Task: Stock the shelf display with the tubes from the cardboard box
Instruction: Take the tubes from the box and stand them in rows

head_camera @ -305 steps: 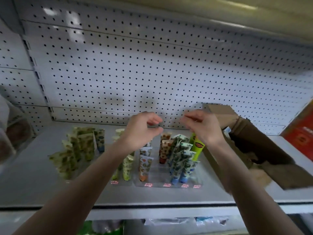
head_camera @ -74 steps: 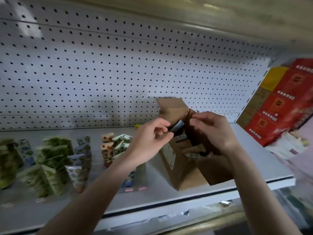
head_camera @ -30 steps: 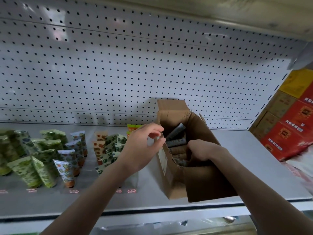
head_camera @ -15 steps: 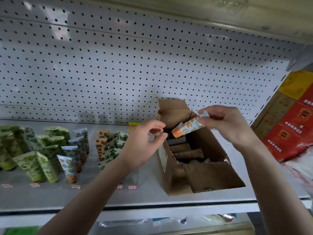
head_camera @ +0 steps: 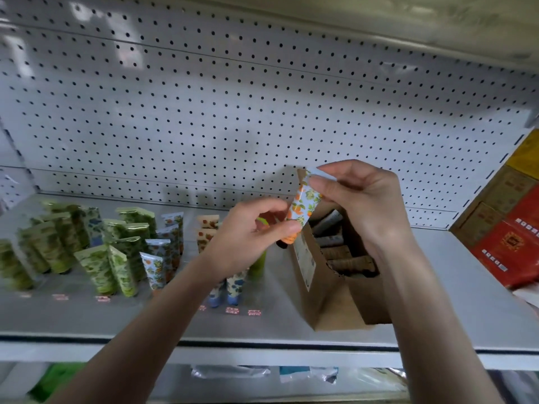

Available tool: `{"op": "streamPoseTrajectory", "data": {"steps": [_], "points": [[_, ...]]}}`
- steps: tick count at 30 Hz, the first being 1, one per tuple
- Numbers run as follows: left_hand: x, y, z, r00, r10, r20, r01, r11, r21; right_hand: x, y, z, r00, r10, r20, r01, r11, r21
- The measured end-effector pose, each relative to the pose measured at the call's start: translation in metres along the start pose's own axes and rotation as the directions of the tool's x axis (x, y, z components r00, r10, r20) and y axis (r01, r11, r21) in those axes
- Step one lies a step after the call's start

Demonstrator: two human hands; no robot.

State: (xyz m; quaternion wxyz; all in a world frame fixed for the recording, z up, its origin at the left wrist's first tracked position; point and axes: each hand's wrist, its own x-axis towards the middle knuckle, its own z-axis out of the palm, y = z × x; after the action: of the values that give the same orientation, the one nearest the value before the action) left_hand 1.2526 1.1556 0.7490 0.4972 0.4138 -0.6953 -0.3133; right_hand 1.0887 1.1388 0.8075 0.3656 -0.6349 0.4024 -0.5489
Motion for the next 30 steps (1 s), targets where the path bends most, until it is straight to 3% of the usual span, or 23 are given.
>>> {"op": "streamPoseTrajectory", "data": {"steps": [5, 15, 21, 25, 30], "points": [[-0.015, -0.010, -0.027, 0.998, -0.050, -0.041, 0.050, 0.999, -0.001, -0.015, 0.004, 0.039, 1.000, 0.000, 0.010, -0.001, 0.992, 0.124], [-0.043, -0.031, -0.067, 0.989, -0.078, -0.127, 0.094, 0.988, 0.124, -0.033, 0.016, 0.094, 0.999, 0.022, -0.029, -0.017, 0.983, 0.185], [-0.047, -0.028, -0.081, 0.990, -0.066, -0.126, 0.077, 0.994, 0.082, -0.037, 0.014, 0.104, 0.995, 0.046, -0.088, -0.028, 0.978, 0.205], [-0.045, -0.024, -0.101, 0.994, -0.076, -0.078, 0.078, 0.997, 0.029, -0.036, 0.011, 0.114, 0.997, 0.012, -0.082, 0.001, 0.987, 0.158], [-0.051, -0.031, -0.129, 0.991, -0.066, -0.118, 0.061, 0.997, -0.048, -0.044, 0.015, 0.139, 1.000, 0.023, -0.001, -0.023, 0.998, 0.060]]}}
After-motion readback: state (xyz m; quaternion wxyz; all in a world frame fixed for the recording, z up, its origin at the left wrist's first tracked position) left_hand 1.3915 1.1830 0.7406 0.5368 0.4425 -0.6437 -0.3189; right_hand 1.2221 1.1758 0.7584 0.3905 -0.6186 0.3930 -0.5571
